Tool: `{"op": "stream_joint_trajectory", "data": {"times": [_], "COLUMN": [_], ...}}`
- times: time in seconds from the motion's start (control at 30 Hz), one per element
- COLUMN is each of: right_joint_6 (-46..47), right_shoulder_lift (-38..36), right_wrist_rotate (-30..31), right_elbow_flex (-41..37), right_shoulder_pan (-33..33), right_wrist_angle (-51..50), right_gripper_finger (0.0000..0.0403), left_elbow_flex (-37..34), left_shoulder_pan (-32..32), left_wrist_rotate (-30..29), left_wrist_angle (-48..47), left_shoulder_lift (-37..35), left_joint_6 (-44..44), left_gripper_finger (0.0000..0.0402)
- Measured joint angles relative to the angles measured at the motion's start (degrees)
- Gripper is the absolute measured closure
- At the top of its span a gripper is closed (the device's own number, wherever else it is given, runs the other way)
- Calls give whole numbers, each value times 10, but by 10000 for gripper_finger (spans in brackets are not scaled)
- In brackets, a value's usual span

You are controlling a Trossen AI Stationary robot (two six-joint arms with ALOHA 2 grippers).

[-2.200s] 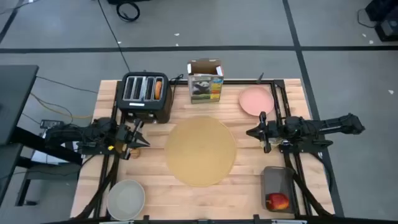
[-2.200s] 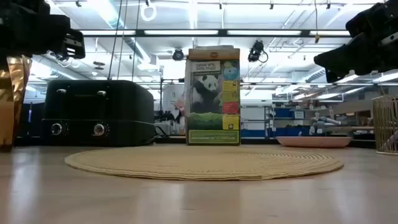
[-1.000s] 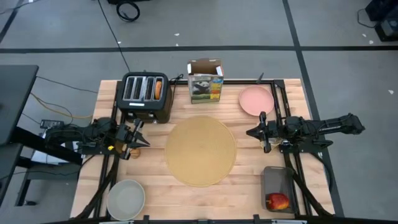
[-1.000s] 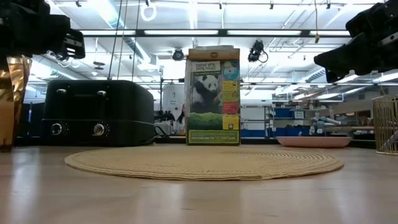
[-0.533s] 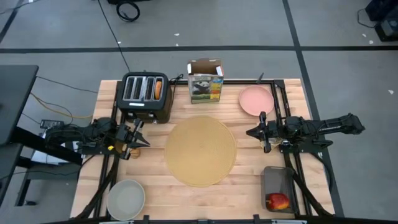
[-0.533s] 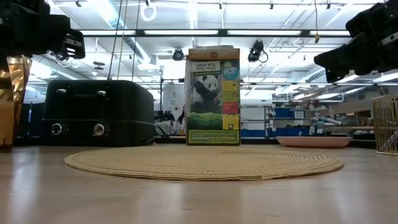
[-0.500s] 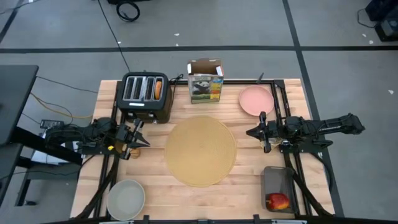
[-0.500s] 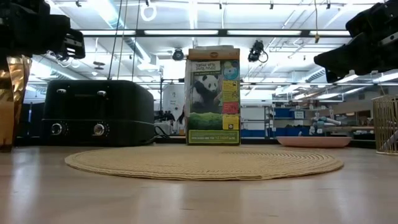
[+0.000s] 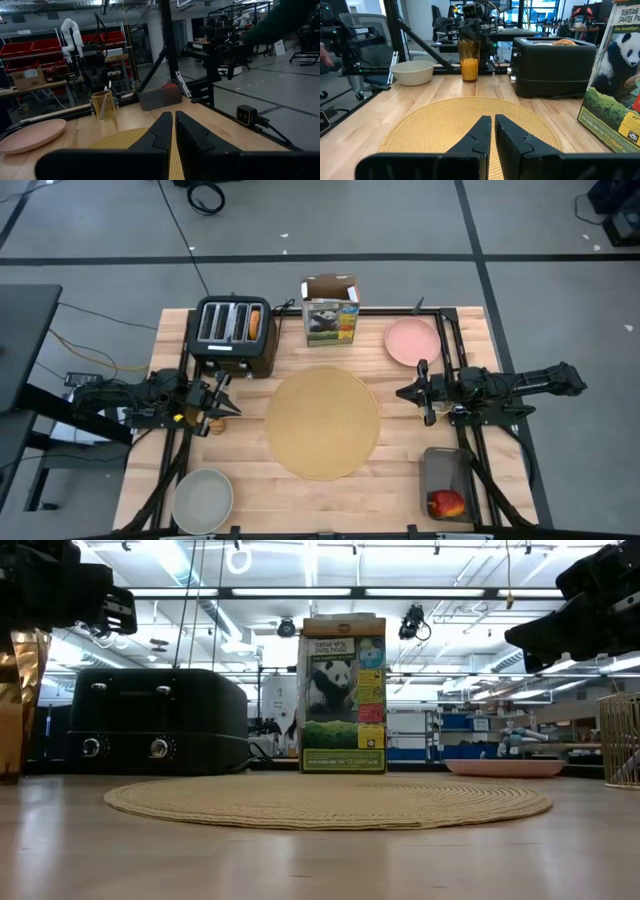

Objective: Arrange a breakfast setting

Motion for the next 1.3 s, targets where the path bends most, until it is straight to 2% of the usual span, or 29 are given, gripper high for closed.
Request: {"op": "stream_joint_trajectory", "data": {"times": [0.17,0.3,0.37,0.47,0.5,0.63,0.77,0.9,1.0,1.1,1.3], "right_joint_6": [0,0,0,1,1,1,0,-1,-1,7,125], "right_shoulder_lift": [0,0,0,0,0,0,0,0,0,0,0], "right_wrist_rotate": [9,14,15,15,16,16,16,16,17,17,22], "right_elbow_flex": [0,0,0,0,0,0,0,0,0,0,0], "right_shoulder_pan": [0,0,0,0,0,0,0,0,0,0,0], "right_wrist_angle": [5,5,8,17,21,27,30,32,45,92,219], "right_gripper_finger": [368,368,368,368,368,368,368,368,368,368,368], "left_elbow_flex": [0,0,0,0,1,59,172,312,413,522,730], "left_shoulder_pan": [0,0,0,0,1,-1,-13,-44,-68,-95,-138], "left_wrist_rotate": [0,-11,-65,-188,-212,-261,-234,-205,-213,-250,-270], "left_wrist_angle": [32,138,197,295,314,292,237,148,27,-94,-349], "left_shoulder_lift": [0,0,0,0,0,32,159,320,424,510,645], "left_joint_6": [0,-24,-44,-92,-94,-52,-17,-33,-87,-179,-331], "left_gripper_finger": [372,372,372,372,372,376,387,392,393,394,394]}}
